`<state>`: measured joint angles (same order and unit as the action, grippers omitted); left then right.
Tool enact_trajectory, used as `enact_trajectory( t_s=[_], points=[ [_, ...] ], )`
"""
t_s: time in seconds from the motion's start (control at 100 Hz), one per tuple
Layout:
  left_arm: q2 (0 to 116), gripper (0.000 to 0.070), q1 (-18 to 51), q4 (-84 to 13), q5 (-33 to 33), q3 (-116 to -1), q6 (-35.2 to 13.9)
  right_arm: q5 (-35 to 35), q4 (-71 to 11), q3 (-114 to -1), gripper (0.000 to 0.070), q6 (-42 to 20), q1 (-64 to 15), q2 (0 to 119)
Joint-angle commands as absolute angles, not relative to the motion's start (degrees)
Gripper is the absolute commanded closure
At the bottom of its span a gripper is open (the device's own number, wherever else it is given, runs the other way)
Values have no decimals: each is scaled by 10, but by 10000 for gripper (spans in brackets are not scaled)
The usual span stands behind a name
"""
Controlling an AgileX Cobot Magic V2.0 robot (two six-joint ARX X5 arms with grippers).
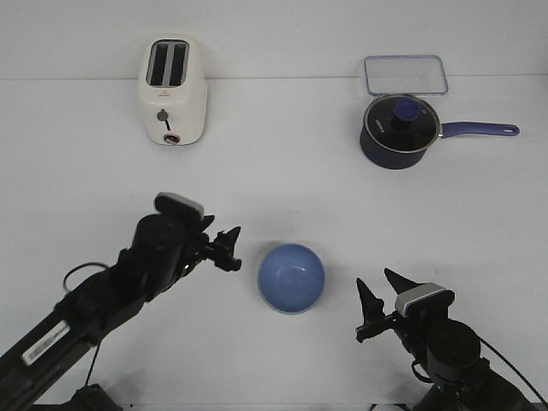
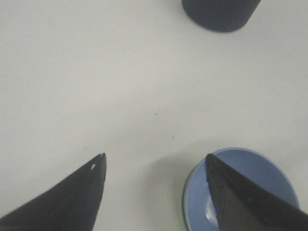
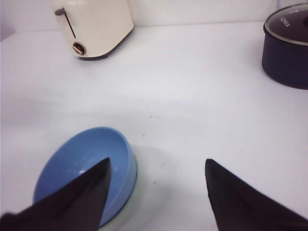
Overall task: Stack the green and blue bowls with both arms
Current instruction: 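Open the left gripper and withdraw it from the stacked bowls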
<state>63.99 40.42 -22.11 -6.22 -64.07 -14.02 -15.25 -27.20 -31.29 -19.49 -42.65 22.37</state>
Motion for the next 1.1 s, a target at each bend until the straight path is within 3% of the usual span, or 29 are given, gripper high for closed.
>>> enact_trajectory(
  t_s=[0.0,0.13,0.29,0.33,0.35,0.38,1.09],
  points=[
    [592,318,409,-211,-81,-571,-135,-155,-272,-315,302,-189,-431,225],
    [463,318,409,-157,-96,-414,-180,-155,-276,-315,302,-189,-431,225],
    [369,339,409,-133,-96,-315,-189,-154,-275,-315,311,-187,-431,226],
    [358,448,409,-133,-97,-305,-189,-154,-275,-315,426,-183,-431,226],
    [353,577,409,-134,-97,-302,-188,-154,-275,-315,532,-181,-431,226],
    [349,700,409,-137,-97,-302,-188,-154,-276,-315,700,-179,-431,226],
    [310,684,409,-132,-98,-302,-187,-151,-260,-315,689,-181,-431,224]
  ],
)
